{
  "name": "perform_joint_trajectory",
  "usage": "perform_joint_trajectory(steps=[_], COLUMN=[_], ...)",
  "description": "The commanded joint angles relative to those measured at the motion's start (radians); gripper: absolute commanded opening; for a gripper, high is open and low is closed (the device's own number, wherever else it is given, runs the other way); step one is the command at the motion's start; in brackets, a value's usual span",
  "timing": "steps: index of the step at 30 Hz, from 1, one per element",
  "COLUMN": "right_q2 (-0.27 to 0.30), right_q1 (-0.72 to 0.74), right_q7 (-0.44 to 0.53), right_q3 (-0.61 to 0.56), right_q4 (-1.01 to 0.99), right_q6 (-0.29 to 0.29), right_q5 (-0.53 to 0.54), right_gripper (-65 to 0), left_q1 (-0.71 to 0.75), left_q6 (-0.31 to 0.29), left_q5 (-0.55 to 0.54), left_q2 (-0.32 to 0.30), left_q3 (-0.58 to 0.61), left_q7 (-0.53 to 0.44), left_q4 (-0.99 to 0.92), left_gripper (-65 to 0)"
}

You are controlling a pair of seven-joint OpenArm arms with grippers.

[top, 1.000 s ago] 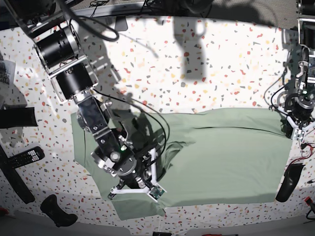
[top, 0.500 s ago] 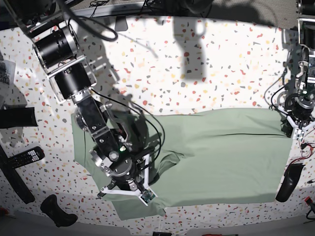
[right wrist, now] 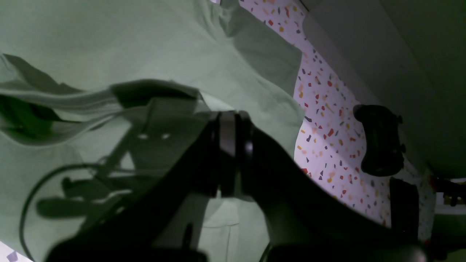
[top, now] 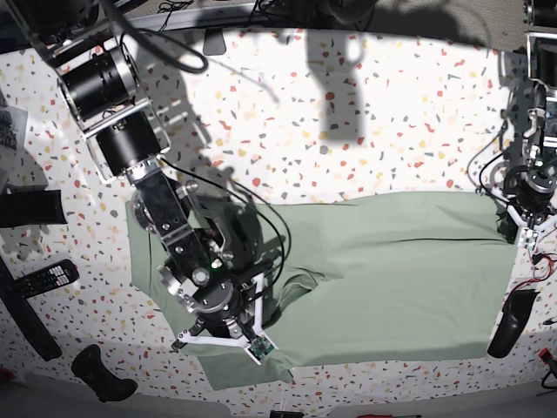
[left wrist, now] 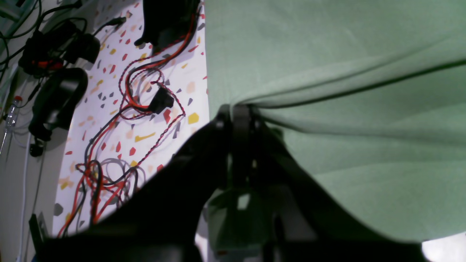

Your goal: Fold the T-shirt properly

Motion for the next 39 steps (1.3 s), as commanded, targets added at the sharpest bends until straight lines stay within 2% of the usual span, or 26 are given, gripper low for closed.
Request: perform_joint_trajectory(steps=[1,4,6,9,14,18,23,29,32,35,37,39], right_q2=[0.0,0.0,-0.003,-0.003,-0.003,-0.003,-0.003,-0.003,-0.003,-0.003,-0.003,-0.003], right_q1=[0.036,0.036,0.036,0.036,0.039,0.039,0.038,0.038,0.038,0.038,0.038,0.038], right_q7=[0.045,0.132,0.177,0.203,0.124,0.105,0.09,0.068,0.053,0.051,0.052,0.054], right_q3=[0.018,0.07,0.116,0.184,0.272,0.315,0.322,0.322,0.322,0.322,0.322,0.322], right_q4=[-0.003,-0.074,-0.123,-0.168,-0.17,-0.17,-0.17,-0.17,-0.169,-0.169,-0.17,-0.169], right_q6=[-0.013,-0.014,-0.014,-0.014,-0.014,-0.014,-0.013,-0.012,-0.003,0.01,0.01,0.01], right_q5=[-0.008,-0.018,-0.052,-0.059,-0.056,-0.056,-0.051,-0.047,-0.013,0.004,0.003,0.004], right_gripper=[-51.9,-37.6,-34.4,-34.4,-34.4,-34.5,-34.5,-34.5,-34.5,-34.5,-34.5,-34.5], left_q1=[-0.021,-0.021,-0.021,-0.021,-0.022,-0.022,-0.023,-0.055,-0.079,-0.091,-0.088,-0.08], left_q6=[0.013,0.013,0.013,0.013,0.013,0.013,0.013,0.013,0.013,0.013,0.013,0.015], left_q5=[-0.005,-0.005,-0.005,-0.005,-0.005,-0.005,-0.004,-0.001,-0.002,-0.005,-0.01,-0.069], left_q2=[-0.02,-0.02,-0.02,-0.02,-0.02,-0.019,-0.02,-0.019,-0.019,-0.019,-0.02,-0.021], left_q3=[-0.01,-0.01,-0.01,-0.01,-0.01,-0.01,-0.01,-0.01,-0.01,-0.01,-0.01,-0.01], left_q7=[-0.023,-0.023,-0.023,-0.024,-0.04,-0.094,-0.115,-0.121,-0.111,-0.012,0.147,0.298], left_q4=[0.014,0.014,0.014,0.014,0.014,0.014,0.014,0.014,0.014,0.024,0.061,0.123], left_gripper=[-65.0,-65.0,-65.0,-65.0,-65.0,-65.0,-50.5,-49.9,-49.9,-49.9,-49.9,-49.9])
